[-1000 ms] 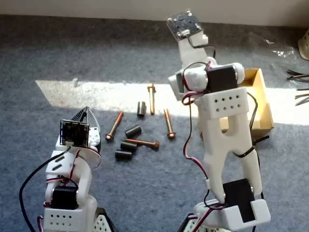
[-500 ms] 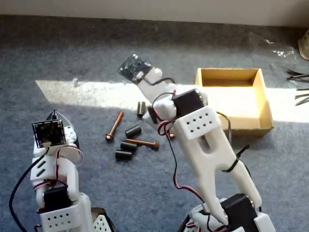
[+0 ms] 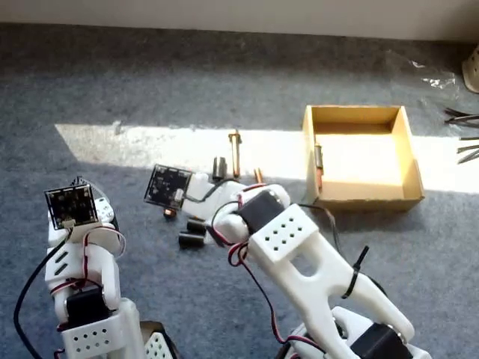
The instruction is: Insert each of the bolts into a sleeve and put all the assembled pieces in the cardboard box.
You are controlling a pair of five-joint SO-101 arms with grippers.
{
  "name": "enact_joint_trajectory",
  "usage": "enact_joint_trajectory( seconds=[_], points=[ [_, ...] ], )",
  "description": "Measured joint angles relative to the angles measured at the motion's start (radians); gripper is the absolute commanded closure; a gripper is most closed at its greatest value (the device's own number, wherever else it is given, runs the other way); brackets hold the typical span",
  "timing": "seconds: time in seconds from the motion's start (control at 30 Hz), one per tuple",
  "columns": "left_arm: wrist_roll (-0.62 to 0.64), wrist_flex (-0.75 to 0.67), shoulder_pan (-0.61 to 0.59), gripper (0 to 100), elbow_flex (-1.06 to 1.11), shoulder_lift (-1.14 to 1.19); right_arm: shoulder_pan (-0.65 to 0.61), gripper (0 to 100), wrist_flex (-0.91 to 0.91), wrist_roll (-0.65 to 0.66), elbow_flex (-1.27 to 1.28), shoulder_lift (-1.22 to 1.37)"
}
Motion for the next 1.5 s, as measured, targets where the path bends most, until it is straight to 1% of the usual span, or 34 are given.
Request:
enact_joint_trajectory(
  seconds=[0.1,0.23,0.33,0.4,0.43,0.57,0.73,0.87,1.07,1.33,1.5],
  points=[
    [0.000,0.012,0.014,99,0.000,0.000,-0.008,93.2,-0.087,0.003,0.080,-0.002],
    [0.000,0.075,0.021,99,-0.009,0.000,-0.018,93.0,-0.229,0.003,0.187,-0.002],
    [0.000,0.126,0.021,99,-0.028,0.000,-0.043,88.2,-0.307,0.003,0.252,-0.002],
    [0.000,0.140,0.023,99,-0.032,0.000,-0.052,84.1,-0.341,0.003,0.276,-0.002],
    [0.000,0.140,0.025,99,-0.032,0.000,-0.055,83.7,-0.353,0.003,0.281,-0.002],
    [0.000,0.143,0.023,99,-0.041,0.000,-0.057,83.7,-0.370,0.003,0.281,-0.002],
    [0.000,0.143,-0.025,99,-0.048,0.000,-0.074,83.7,-0.376,0.003,0.281,0.003],
    [0.000,0.143,-0.028,99,-0.048,0.000,-0.086,83.7,-0.379,0.003,0.281,0.092],
    [0.000,0.143,-0.028,99,-0.048,0.000,-0.083,83.7,-0.448,0.003,0.258,0.215],
    [0.000,0.143,-0.028,99,-0.048,0.000,-0.083,83.7,-0.468,0.003,0.256,0.218],
    [0.000,0.132,-0.028,99,-0.038,-0.003,-0.044,83.7,-0.468,0.003,0.206,0.212]
  ],
)
